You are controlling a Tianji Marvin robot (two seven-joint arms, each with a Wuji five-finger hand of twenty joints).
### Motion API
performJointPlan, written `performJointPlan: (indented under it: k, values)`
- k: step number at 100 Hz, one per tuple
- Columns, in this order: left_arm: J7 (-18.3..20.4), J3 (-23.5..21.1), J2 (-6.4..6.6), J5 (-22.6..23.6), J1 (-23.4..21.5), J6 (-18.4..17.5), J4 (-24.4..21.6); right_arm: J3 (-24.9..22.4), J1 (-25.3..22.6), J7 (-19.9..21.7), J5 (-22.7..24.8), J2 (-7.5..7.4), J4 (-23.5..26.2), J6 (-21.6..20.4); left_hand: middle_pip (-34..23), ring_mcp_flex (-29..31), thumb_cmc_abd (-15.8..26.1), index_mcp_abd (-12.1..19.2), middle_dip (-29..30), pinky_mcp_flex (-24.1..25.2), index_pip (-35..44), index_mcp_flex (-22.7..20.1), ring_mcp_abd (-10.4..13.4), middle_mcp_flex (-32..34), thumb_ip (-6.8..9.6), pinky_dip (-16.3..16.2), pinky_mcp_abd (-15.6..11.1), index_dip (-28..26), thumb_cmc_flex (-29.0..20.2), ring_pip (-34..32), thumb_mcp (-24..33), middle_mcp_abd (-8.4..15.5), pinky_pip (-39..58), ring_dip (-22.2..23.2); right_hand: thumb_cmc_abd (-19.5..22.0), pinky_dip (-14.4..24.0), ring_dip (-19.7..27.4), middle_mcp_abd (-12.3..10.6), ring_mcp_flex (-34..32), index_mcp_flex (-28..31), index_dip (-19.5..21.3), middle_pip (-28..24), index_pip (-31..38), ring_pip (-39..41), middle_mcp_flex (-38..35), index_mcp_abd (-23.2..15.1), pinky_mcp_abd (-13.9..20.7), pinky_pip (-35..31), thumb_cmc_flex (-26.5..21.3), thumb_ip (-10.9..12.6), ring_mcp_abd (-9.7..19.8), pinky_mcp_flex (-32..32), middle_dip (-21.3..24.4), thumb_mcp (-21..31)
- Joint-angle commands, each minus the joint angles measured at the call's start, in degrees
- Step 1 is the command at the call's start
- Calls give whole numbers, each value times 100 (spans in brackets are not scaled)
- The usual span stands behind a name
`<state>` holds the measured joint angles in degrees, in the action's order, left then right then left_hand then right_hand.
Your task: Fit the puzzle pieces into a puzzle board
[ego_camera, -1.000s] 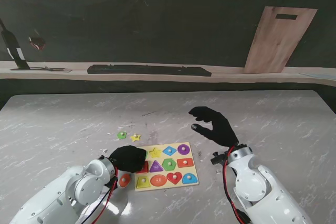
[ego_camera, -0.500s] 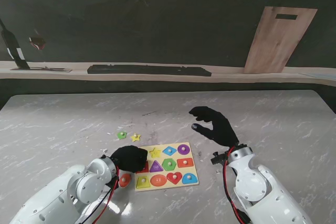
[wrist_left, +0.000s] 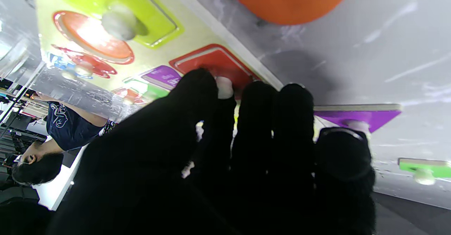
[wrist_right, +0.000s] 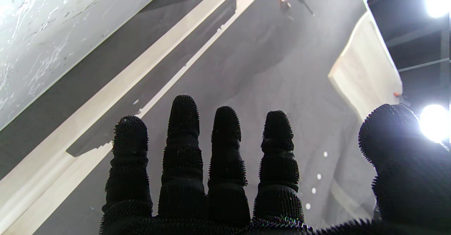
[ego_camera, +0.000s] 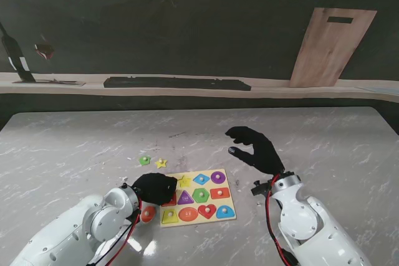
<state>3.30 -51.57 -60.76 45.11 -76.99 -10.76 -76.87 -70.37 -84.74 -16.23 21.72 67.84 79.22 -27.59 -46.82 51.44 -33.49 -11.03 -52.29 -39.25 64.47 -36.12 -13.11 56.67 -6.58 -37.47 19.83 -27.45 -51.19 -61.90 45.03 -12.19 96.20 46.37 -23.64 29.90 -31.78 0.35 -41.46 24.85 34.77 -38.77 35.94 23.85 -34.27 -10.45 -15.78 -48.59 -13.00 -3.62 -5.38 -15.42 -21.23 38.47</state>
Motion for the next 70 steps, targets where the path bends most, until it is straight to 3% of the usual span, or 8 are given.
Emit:
performJointPlan:
  k: [1, 28, 46, 49, 59, 62, 70]
  values:
    - [28, 47, 16, 26, -13, -15, 98, 2, -42, -21, 12, 29, 39, -17, 461, -130, 40, 137, 187, 22, 131, 254, 142, -213, 62, -56, -401, -125, -190, -76, -91, 9, 122, 25, 91, 99, -50, -46, 10, 118, 73, 100, 8, 49, 29, -165, -61, -28, -52, 114, 15, 44, -24, -187]
    - [57, -6, 39, 120, -81, -28, 29, -13, -55, 2, -1, 24, 49, -34, 489, -296, -71, 375, -90, 205, -514, 564, 117, -524, -55, -113, -356, 126, -148, -2, -408, 5, -68, 85, 97, 101, -53, -54, -1, 118, 74, 87, 9, 55, -10, -169, -63, -32, -52, 114, 11, 40, -31, -189]
    - [15, -58, 23, 77, -154, 53, 13, -14, -60, 17, -2, 20, 49, -47, 128, -382, 625, 244, 324, 282, -1468, 659, 57, -915, 34, -208, -324, 181, 521, 47, -854, -27, -182, 167, 94, 101, -55, -45, -10, 123, 76, 84, 12, 59, -17, -167, -62, -34, -57, 114, 9, 33, -33, -192]
    - [13, -58, 19, 57, -155, 66, 16, -15, -61, 17, 2, 20, 49, -48, -18, -397, 757, 232, 679, 300, -1623, 655, 39, -973, 89, -228, -307, 89, 609, 52, -972, -33, -209, 180, 92, 101, -54, -46, -5, 125, 76, 86, 13, 56, -14, -162, -58, -34, -58, 114, 10, 34, -32, -191]
    - [2, -57, 6, -5, -150, 88, 35, -17, -60, 12, 7, 20, 43, -53, -20, -448, 1202, 168, 797, 353, -1966, 729, -15, -1047, 236, -235, -266, 153, 963, 67, -1143, -65, -261, 185, 94, 101, -55, -45, -11, 131, 77, 86, 16, 59, -18, -159, -66, -35, -62, 114, 10, 33, -33, -192]
    - [2, -60, 1, -31, -151, 96, 36, -17, -60, 10, 9, 20, 43, -52, -13, -470, 1253, 174, 814, 371, -2085, 733, -38, -1064, 314, -244, -241, 133, 976, 77, -1282, -74, -289, 188, 97, 101, -56, -46, -11, 134, 77, 85, 17, 59, -19, -160, -64, -35, -58, 114, 12, 32, -33, -193]
    - [-7, -74, -7, -68, -163, 116, 30, -17, -59, 2, 15, 22, 41, -50, 42, -534, 1476, 200, 840, 431, -2393, 837, -95, -1148, 317, -273, -188, 190, 999, 101, -1656, -126, -357, 197, 99, 101, -55, -51, -9, 132, 77, 85, 16, 58, -17, -162, -55, -36, -61, 115, 14, 32, -34, -193]
